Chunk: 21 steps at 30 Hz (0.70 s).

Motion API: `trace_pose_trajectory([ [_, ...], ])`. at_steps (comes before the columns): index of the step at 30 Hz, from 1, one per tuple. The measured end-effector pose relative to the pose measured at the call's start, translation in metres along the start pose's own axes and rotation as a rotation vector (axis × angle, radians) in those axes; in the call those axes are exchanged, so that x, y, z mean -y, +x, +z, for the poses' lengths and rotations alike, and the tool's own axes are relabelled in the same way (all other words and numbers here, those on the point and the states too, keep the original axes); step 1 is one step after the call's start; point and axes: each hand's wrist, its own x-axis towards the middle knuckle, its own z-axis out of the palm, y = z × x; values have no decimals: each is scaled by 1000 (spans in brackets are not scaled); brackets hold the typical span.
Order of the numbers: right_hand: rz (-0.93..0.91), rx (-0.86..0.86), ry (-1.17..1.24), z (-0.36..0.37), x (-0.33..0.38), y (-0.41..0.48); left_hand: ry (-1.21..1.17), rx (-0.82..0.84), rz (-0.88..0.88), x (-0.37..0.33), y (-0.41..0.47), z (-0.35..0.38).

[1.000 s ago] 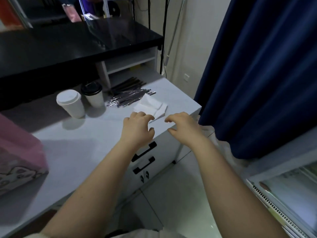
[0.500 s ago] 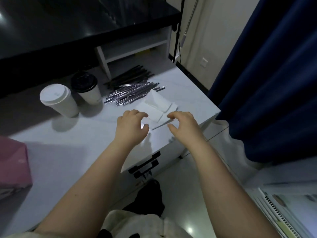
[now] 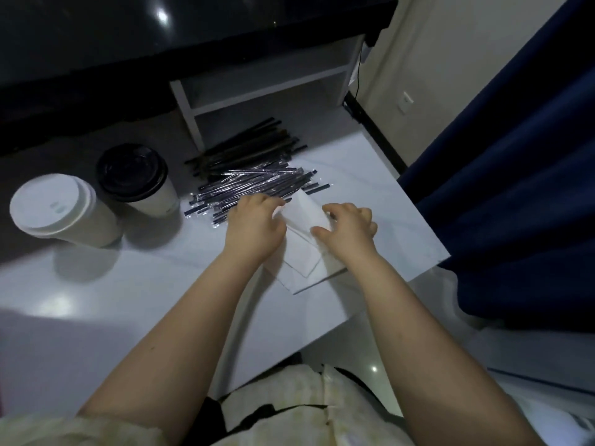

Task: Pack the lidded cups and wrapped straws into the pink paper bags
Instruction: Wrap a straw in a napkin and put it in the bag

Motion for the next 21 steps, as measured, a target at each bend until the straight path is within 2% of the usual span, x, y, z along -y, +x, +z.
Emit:
trace_pose_trajectory([
  [3,31,5,29,5,2,11,-16,-20,-16,1,5,0],
  [7,-41,18,86,11,1,16,18,-63,-56,-1,6,-2],
  [13,-160,156,-33,4,-1,26,40,-145,-183,-9,-3,-8],
  [16,-197,188,26,-4,0,28,44,-186,-232,-13,-11,-10],
  [21,-393,238,165,-25,5,33,38,-260,-305,-21,-25,-10],
])
